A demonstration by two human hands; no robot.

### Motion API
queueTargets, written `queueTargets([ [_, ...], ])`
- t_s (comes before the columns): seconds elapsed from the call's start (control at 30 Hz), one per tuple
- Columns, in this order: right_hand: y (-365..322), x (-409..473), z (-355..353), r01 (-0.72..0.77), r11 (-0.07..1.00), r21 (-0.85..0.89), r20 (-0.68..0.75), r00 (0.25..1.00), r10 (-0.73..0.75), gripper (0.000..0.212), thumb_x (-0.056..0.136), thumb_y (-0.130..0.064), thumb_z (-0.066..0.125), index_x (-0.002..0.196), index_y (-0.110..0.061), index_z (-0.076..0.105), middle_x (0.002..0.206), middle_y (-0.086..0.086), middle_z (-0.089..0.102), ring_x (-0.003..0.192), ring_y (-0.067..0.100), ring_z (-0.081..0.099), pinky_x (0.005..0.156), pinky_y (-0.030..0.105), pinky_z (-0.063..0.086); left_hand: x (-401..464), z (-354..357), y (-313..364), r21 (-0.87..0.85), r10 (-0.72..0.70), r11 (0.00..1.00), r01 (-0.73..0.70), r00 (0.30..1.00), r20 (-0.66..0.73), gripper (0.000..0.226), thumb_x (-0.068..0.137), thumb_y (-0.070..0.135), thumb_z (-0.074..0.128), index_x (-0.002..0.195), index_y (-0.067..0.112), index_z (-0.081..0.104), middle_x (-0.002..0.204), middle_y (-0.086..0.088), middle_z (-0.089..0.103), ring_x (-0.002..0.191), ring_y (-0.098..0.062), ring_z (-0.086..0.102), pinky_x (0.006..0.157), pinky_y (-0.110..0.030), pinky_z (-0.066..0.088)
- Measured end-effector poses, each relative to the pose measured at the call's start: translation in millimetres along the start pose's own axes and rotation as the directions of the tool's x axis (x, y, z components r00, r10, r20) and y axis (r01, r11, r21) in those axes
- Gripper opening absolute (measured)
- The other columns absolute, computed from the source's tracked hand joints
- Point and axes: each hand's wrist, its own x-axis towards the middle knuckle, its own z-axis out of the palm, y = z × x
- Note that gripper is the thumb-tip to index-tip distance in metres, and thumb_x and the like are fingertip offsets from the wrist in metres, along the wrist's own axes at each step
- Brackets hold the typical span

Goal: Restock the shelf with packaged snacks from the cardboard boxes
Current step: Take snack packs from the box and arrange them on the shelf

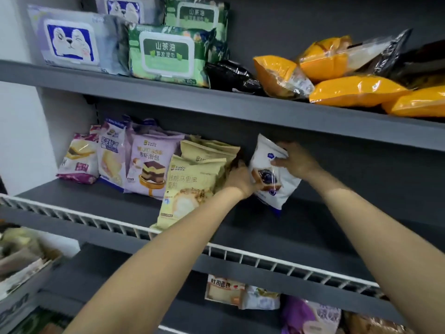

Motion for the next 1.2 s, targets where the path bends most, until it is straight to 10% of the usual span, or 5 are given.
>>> queueTargets([
  [0.3, 15.3, 57.4, 44.5, 0.046, 0.967, -0.252, -0.022, 0.998, -0.053, 0.031, 0.095, -0.020, 0.054, 0.126, -0.021, 0.059, 0.126, 0.013, 0.059, 0.116, 0.031, 0.054, 0.094, 0.039, 0.045, 31.4, 31.3, -8.1, -0.312, -0.189, 0.936, 0.164, 0.981, -0.051, 0.065, 0.086, 0.026, 0.066, 0.139, 0.006, 0.033, 0.140, -0.011, 0.048, 0.128, -0.026, 0.047, 0.103, -0.029, 0.036],
  [0.47, 20.3, 65.6, 67.2, 0.164, 0.939, -0.301, -0.129, 0.969, -0.210, 0.032, 0.094, -0.008, 0.051, 0.126, -0.012, 0.055, 0.125, 0.015, 0.059, 0.115, 0.032, 0.053, 0.098, 0.041, 0.042, 40.9, 43.4, -12.7, -0.199, -0.207, 0.963, 0.184, 0.973, -0.102, 0.053, 0.096, 0.011, 0.045, 0.145, 0.010, 0.025, 0.146, -0.012, 0.039, 0.133, -0.028, 0.039, 0.109, -0.031, 0.031],
  [0.87, 38.8, 63.3, 76.6, 0.219, 0.779, -0.587, -0.028, 0.957, -0.290, 0.078, 0.082, -0.005, 0.061, 0.148, -0.012, 0.020, 0.146, 0.013, 0.025, 0.137, 0.032, 0.021, 0.118, 0.052, 0.010, 36.8, 44.5, -9.3, -0.140, -0.246, 0.964, 0.226, 0.957, -0.151, 0.043, 0.097, 0.007, 0.039, 0.140, 0.009, 0.037, 0.141, -0.011, 0.046, 0.128, -0.027, 0.044, 0.101, -0.026, 0.034],
  [1.07, 22.2, 38.8, 62.6, 0.202, 0.968, 0.152, -0.195, 0.966, -0.171, 0.055, 0.091, 0.001, 0.054, 0.142, -0.004, 0.036, 0.146, 0.014, 0.032, 0.134, 0.025, 0.036, 0.107, 0.022, 0.027, 22.3, 15.9, 5.8, -0.014, -0.193, 0.981, 0.194, 0.957, -0.218, 0.027, 0.096, 0.011, 0.043, 0.118, 0.002, 0.055, 0.124, -0.016, 0.060, 0.115, -0.031, 0.056, 0.086, -0.028, 0.043],
  [1.2, -3.5, 6.9, 53.6, 0.248, 0.934, 0.256, -0.272, 0.946, -0.176, 0.030, 0.092, 0.001, 0.051, 0.121, -0.003, 0.057, 0.123, 0.016, 0.057, 0.112, 0.026, 0.056, 0.090, 0.023, 0.041, -5.9, -17.9, 19.0, 0.064, -0.033, 0.996, 0.054, 0.956, -0.291, 0.028, 0.095, 0.010, 0.043, 0.116, 0.004, 0.060, 0.114, -0.017, 0.064, 0.106, -0.032, 0.060, 0.085, -0.032, 0.046],
])
